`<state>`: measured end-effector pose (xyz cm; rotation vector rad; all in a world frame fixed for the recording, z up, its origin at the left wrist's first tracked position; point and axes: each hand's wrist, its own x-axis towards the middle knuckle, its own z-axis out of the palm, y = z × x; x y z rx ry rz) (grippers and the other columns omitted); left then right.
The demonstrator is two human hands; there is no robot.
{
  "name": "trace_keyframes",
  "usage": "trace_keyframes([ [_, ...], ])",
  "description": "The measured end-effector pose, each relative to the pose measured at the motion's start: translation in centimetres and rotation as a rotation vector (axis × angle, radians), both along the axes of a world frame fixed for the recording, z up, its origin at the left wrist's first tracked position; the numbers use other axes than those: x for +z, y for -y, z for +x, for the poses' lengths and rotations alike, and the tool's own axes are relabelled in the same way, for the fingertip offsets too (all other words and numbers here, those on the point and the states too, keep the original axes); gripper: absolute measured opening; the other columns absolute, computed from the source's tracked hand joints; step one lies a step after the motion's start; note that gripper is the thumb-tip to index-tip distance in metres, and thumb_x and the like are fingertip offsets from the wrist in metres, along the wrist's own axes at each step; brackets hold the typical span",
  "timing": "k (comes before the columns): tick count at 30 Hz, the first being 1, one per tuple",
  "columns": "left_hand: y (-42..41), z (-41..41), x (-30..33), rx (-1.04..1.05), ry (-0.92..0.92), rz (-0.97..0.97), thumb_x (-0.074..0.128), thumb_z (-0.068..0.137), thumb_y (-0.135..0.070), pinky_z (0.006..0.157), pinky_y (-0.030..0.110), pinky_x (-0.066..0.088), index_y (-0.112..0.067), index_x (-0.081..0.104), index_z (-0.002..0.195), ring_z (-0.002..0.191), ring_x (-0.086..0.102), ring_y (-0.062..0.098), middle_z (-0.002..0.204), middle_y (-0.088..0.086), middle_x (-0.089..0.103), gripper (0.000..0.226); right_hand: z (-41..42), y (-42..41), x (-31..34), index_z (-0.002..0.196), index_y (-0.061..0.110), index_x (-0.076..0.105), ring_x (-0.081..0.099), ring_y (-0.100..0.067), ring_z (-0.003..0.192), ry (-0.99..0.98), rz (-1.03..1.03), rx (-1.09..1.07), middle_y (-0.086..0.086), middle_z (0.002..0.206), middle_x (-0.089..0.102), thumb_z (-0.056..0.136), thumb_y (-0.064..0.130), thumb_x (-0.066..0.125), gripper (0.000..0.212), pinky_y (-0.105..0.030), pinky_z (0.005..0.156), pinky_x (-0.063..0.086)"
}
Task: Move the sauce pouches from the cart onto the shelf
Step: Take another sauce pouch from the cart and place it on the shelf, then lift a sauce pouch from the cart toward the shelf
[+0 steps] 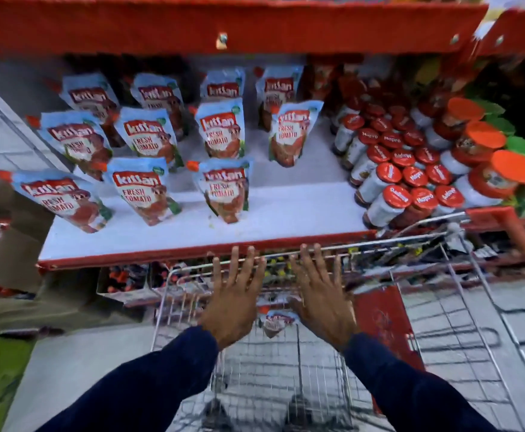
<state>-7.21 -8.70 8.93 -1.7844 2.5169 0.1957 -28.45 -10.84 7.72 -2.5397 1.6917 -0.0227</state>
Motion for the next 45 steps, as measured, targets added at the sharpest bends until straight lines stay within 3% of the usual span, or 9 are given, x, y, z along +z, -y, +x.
trace_keyframes([
  [7,-1.2,-3.1,-8.4,0.052,0.031,0.350,0.052,0.098,-0.026,0.118,0.068,0.005,-0.018,-0.006,0.155,0.150,-0.011,0.041,0.165,0.011,-0.015,0.082,-2.1,-1.6,-8.2,0.154,0.013,0.016,0.007,-0.033,0.150,-0.020,0.272,-0.003,-0.009,0.162,0.018,0.095,0.041,0.053,0.075,-0.052,0.119,0.002],
  [10,-1.0,-3.9,-11.1,0.084,0.024,0.438,0.056,0.094,-0.013,0.117,0.064,0.018,-0.015,0.004,0.155,0.152,0.004,0.038,0.167,0.010,0.001,0.080,-2.3,-1.3,-9.7,0.153,0.015,0.020,0.022,-0.029,0.147,-0.059,0.416,-0.020,-0.009,0.157,0.034,0.095,0.029,0.053,0.068,-0.048,0.118,0.016],
  [14,0.1,-4.0,-13.4,0.120,-0.055,0.481,0.057,0.086,0.006,0.106,0.053,0.045,-0.012,0.027,0.150,0.144,0.034,0.034,0.161,0.011,0.027,0.074,-2.0,-0.4,-10.1,0.131,0.019,0.056,0.062,-0.032,0.108,-0.034,0.489,-0.096,-0.012,0.118,0.067,0.096,0.023,0.051,0.036,-0.037,0.088,0.049],
  [19,1.3,-4.3,-14.3,0.167,-0.157,0.429,0.049,0.075,0.020,0.085,0.048,0.056,-0.009,0.053,0.133,0.108,0.064,0.039,0.128,0.018,0.061,0.065,-1.1,0.2,-10.7,0.099,0.014,0.069,0.068,-0.034,0.087,-0.056,0.479,-0.133,-0.013,0.095,0.073,0.086,0.002,0.048,0.027,-0.036,0.071,0.051],
  [25,0.7,-4.5,-11.7,0.198,-0.237,0.388,0.053,0.080,0.010,0.076,0.043,0.055,-0.008,0.064,0.116,0.100,0.064,0.035,0.117,0.016,0.065,0.042,-1.8,-0.1,-9.8,0.094,0.017,0.070,0.067,-0.034,0.078,-0.016,0.397,-0.097,-0.011,0.084,0.073,0.088,0.008,0.049,0.023,-0.034,0.063,0.048],
  [31,-0.6,-3.3,-7.2,0.174,-0.294,0.259,0.052,0.072,0.009,0.076,0.043,0.057,-0.017,0.063,0.109,0.099,0.064,0.031,0.111,0.008,0.065,0.046,-3.1,-0.4,-3.5,0.095,0.023,0.073,0.068,-0.030,0.077,0.162,0.303,-0.096,-0.006,0.080,0.074,0.095,0.026,0.051,0.022,-0.037,0.064,0.054],
  [37,-0.8,-2.8,1.7,0.186,-0.441,0.077,0.068,0.076,0.006,0.078,0.039,0.057,-0.016,0.065,0.113,0.093,0.065,0.027,0.110,0.008,0.067,0.043,-3.6,0.0,4.4,0.095,0.032,0.073,0.062,-0.014,0.064,0.357,0.178,-0.105,0.009,0.067,0.067,0.095,0.040,0.055,0.020,-0.031,0.060,0.051],
  [40,-0.2,-2.6,5.7,0.205,-0.542,-0.010,0.065,0.085,0.000,0.075,0.040,0.055,-0.016,0.067,0.106,0.091,0.064,0.027,0.103,0.008,0.069,0.027,-3.7,0.8,8.0,0.086,0.029,0.072,0.051,-0.001,0.054,0.412,0.098,-0.106,0.013,0.057,0.058,0.093,0.040,0.060,0.017,-0.022,0.051,0.036],
  [45,1.2,-2.5,11.7,0.193,-0.565,-0.104,0.063,0.092,-0.009,0.082,0.040,0.054,-0.015,0.066,0.112,0.096,0.064,0.025,0.107,0.008,0.070,0.021,-3.9,3.3,12.4,0.091,0.030,0.073,0.067,-0.009,0.072,0.513,-0.027,-0.050,0.009,0.082,0.077,0.090,0.034,0.064,0.010,-0.030,0.061,0.049],
])
